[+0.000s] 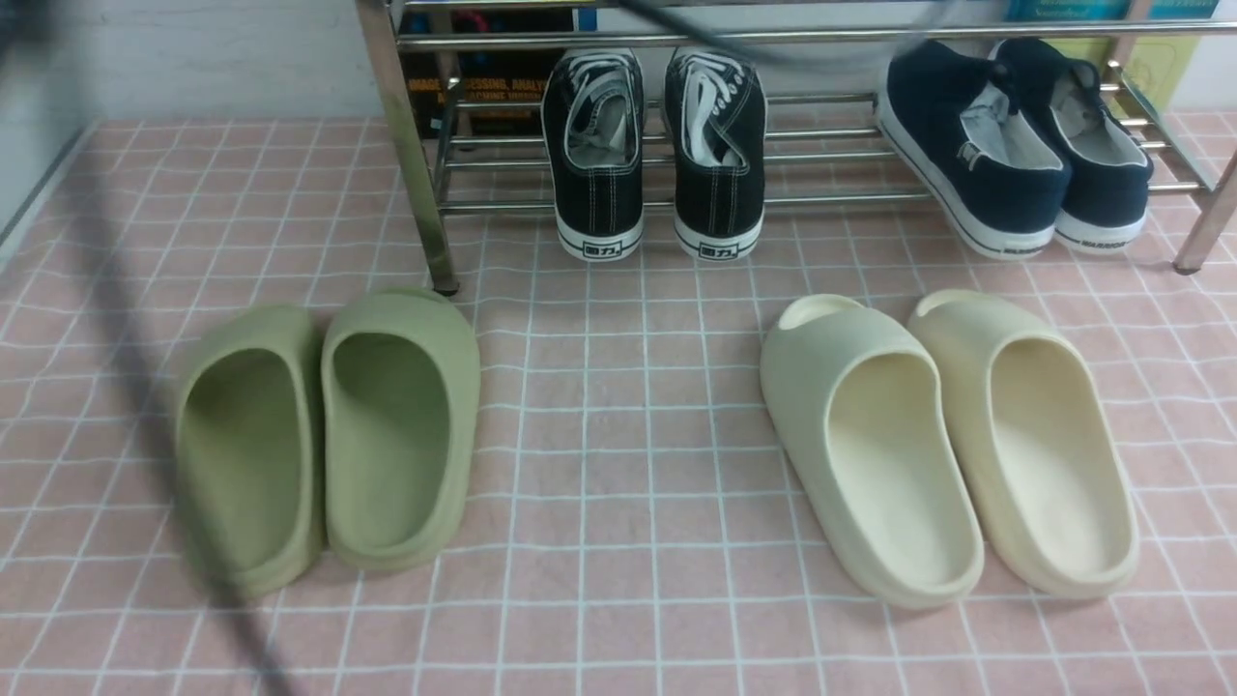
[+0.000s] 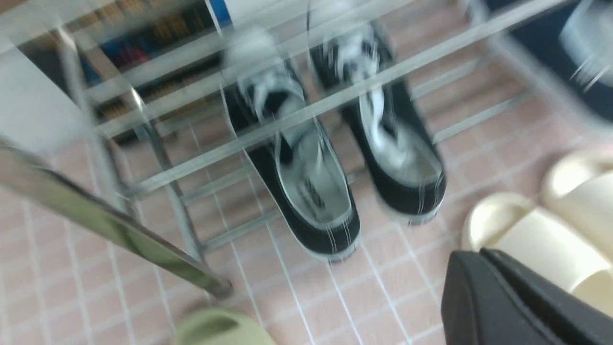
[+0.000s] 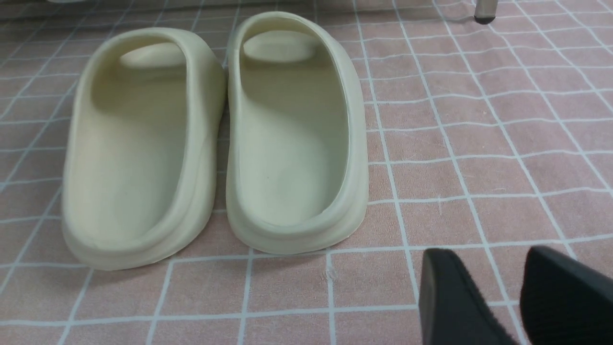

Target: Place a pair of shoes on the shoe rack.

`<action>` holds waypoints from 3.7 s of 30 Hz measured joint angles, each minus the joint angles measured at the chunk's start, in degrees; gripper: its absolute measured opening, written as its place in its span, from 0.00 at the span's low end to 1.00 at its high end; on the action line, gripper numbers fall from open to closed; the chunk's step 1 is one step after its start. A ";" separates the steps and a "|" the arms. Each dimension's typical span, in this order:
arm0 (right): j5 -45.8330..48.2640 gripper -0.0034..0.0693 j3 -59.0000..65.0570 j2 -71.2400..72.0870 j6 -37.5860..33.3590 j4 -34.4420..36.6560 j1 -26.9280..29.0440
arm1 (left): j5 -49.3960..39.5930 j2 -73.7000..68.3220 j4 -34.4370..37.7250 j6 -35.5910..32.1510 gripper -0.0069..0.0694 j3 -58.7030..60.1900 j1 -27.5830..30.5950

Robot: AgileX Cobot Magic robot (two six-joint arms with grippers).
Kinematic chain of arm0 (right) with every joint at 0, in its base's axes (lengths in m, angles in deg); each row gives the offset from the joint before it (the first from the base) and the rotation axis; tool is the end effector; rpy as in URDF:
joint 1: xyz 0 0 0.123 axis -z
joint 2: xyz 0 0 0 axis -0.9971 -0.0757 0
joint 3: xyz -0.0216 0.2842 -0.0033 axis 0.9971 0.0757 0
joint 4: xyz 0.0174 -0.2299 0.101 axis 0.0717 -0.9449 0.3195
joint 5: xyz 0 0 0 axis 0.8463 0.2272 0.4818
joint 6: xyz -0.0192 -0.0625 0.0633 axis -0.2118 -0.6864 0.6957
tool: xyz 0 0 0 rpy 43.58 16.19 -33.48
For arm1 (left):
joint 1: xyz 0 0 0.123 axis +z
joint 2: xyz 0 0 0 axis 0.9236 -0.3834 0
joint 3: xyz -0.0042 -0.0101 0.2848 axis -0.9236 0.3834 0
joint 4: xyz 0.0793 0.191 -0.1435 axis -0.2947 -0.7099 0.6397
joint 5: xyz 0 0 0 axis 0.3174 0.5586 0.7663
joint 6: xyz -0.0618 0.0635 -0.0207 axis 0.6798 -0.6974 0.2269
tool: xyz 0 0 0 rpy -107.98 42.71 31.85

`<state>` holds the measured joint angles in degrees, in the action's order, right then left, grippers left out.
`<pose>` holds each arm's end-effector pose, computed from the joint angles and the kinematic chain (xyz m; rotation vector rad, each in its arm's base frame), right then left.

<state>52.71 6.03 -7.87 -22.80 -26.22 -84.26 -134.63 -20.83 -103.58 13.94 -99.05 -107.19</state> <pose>0.0524 0.0012 0.1751 0.1055 1.8609 0.0848 0.2847 -0.2019 0.5209 0.5129 2.0299 -0.1224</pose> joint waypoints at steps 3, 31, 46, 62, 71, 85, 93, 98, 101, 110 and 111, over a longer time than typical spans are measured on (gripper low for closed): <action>0.00 0.38 0.00 0.00 0.00 0.00 0.00 | 0.00 9.64 -0.65 -2.50 0.10 3.82 0.09; 0.00 0.38 0.00 0.00 0.00 0.00 0.00 | 40.72 101.58 -33.64 62.03 0.12 115.15 0.09; 0.00 0.38 0.00 0.00 0.00 0.00 0.00 | 71.82 96.26 -47.20 54.06 0.12 127.16 0.09; 0.00 0.38 0.00 0.00 0.00 0.00 0.00 | 64.01 87.70 -50.91 54.13 0.13 128.85 0.09; 0.00 0.38 0.00 0.00 0.00 0.00 0.00 | 45.79 87.70 -48.62 54.13 0.14 131.02 0.68; 0.00 0.38 0.00 0.00 0.00 0.04 0.00 | 52.49 92.73 -8.98 27.41 0.16 135.79 21.91; 0.00 0.38 0.00 0.00 0.00 0.04 0.00 | 50.21 101.07 16.36 0.80 0.17 135.78 30.13; 0.00 0.38 0.00 0.00 0.00 0.04 0.00 | 49.85 101.50 16.63 -2.67 0.18 135.72 34.48; 0.00 0.38 0.00 0.00 0.00 0.04 0.00 | 49.69 101.50 16.63 -3.15 0.18 135.66 35.40; 0.00 0.38 0.00 0.00 0.00 0.04 0.00 | 49.67 101.50 16.62 -4.18 0.19 135.66 29.54; 0.00 0.38 0.00 0.00 0.00 0.04 0.00 | 49.62 101.50 16.48 -7.31 0.19 135.66 27.26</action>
<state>52.71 6.03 -7.87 -22.80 -26.18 -84.26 -85.01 80.67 -87.10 6.64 36.62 -79.94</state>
